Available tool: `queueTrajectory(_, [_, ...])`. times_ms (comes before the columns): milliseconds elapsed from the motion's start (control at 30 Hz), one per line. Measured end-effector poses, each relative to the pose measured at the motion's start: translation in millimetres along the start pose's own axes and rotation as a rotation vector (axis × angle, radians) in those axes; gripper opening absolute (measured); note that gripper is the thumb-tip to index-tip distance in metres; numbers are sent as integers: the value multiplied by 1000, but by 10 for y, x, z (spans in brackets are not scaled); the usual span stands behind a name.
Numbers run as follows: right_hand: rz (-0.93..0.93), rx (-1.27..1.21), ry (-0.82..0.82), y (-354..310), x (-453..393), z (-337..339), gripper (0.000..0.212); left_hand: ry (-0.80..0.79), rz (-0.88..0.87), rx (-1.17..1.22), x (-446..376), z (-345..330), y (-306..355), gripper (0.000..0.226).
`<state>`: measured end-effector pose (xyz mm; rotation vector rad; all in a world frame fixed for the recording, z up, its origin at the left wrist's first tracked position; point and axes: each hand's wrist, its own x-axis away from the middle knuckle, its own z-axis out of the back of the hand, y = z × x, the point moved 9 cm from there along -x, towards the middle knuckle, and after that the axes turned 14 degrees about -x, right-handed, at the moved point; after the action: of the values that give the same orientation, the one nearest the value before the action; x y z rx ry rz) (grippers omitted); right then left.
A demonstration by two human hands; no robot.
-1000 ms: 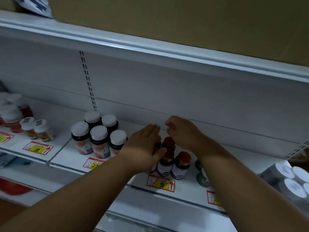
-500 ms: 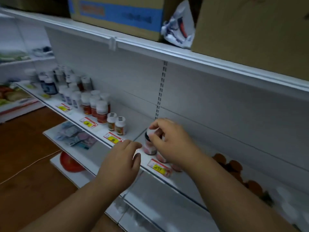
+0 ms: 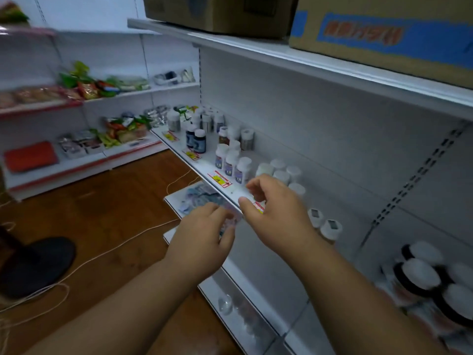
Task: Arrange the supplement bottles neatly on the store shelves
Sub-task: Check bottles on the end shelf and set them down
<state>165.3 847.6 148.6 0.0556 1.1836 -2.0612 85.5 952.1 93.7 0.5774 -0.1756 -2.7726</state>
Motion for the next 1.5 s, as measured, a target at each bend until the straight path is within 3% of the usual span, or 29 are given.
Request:
queueTrajectory(167, [18, 35, 20, 274, -689, -149, 24, -18, 33, 51, -585, -299, -319, 33])
queueTrajectory(433, [-212, 149, -47, 859, -2311, -477, 38, -16, 44, 27, -1692, -338, -934, 37])
queueTrajectory(533, [-248, 191, -99, 1125, -2712, -750, 32, -18, 31, 38, -2041, -458, -1129, 37])
queueTrajectory(667, [-282, 249, -77, 1510, -3126, -998, 30, -34, -61, 59, -2526, -715, -1412, 38])
queueTrajectory(867, [-541, 380, -51, 2266, -3721, -1139, 36, -130, -266, 97, -3325, -1025, -1683, 36])
queueTrajectory(1033, [-686, 549, -157, 2478, -3846, -1294, 46, -132, -420, 177, -3733, -1028, -1739, 26])
queueTrajectory(1333, [-705, 525, 101, 2500, -3892, -1145, 25, -149, -559, 220, -4054, -1153, -1884, 27])
queueTrajectory(1500, [-717, 280, 530, 2203, -3604, -713, 44, -144, -556, 303, -4175, -1146, -1941, 29])
